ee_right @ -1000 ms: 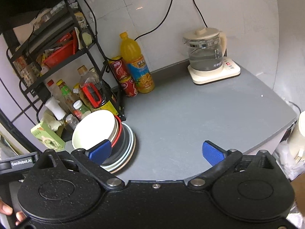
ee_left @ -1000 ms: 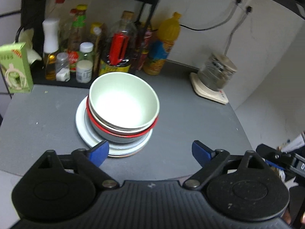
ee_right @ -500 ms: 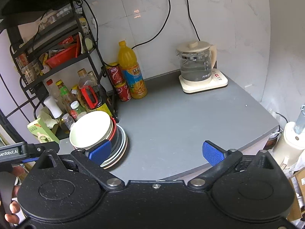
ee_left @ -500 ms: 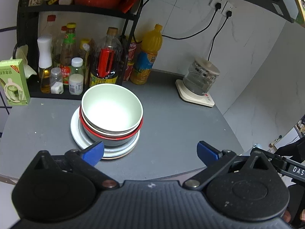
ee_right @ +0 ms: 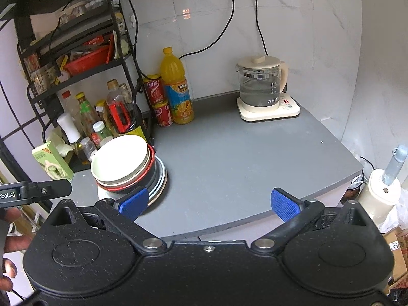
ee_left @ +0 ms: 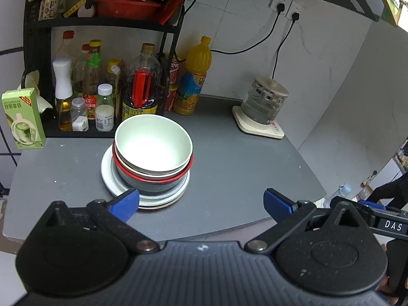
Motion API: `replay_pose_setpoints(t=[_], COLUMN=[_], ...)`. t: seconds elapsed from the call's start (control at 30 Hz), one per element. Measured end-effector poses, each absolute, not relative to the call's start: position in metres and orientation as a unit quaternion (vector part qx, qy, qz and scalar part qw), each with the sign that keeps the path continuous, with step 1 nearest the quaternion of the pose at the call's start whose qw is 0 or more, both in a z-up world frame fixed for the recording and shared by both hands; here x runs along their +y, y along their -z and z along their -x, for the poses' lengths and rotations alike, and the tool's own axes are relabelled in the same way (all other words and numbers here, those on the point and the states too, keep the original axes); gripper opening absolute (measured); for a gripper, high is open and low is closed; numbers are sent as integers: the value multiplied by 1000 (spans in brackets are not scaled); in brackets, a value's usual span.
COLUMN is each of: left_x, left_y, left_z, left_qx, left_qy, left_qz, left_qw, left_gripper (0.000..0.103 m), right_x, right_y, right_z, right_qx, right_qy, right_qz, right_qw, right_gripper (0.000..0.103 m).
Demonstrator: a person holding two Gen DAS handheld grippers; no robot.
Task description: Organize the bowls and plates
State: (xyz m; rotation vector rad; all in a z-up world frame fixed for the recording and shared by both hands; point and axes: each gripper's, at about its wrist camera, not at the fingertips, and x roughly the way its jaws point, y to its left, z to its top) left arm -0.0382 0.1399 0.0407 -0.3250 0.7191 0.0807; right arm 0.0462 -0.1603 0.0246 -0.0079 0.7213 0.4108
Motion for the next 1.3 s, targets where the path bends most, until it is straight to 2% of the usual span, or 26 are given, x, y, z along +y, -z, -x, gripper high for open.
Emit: replay_pose_setpoints(t=[1.3], left_x=[139], left_y=[-39], left_z=[43], left_qx=[352], left_qy=[-33], left_qz=[105], left_qw=[929], left_gripper=[103], right_x=[-146], right_y=[-17], right_z=[-39], right_qx=[350], right_qy=[-206], right_qz=[31], right_qw=[913], right_gripper=[103])
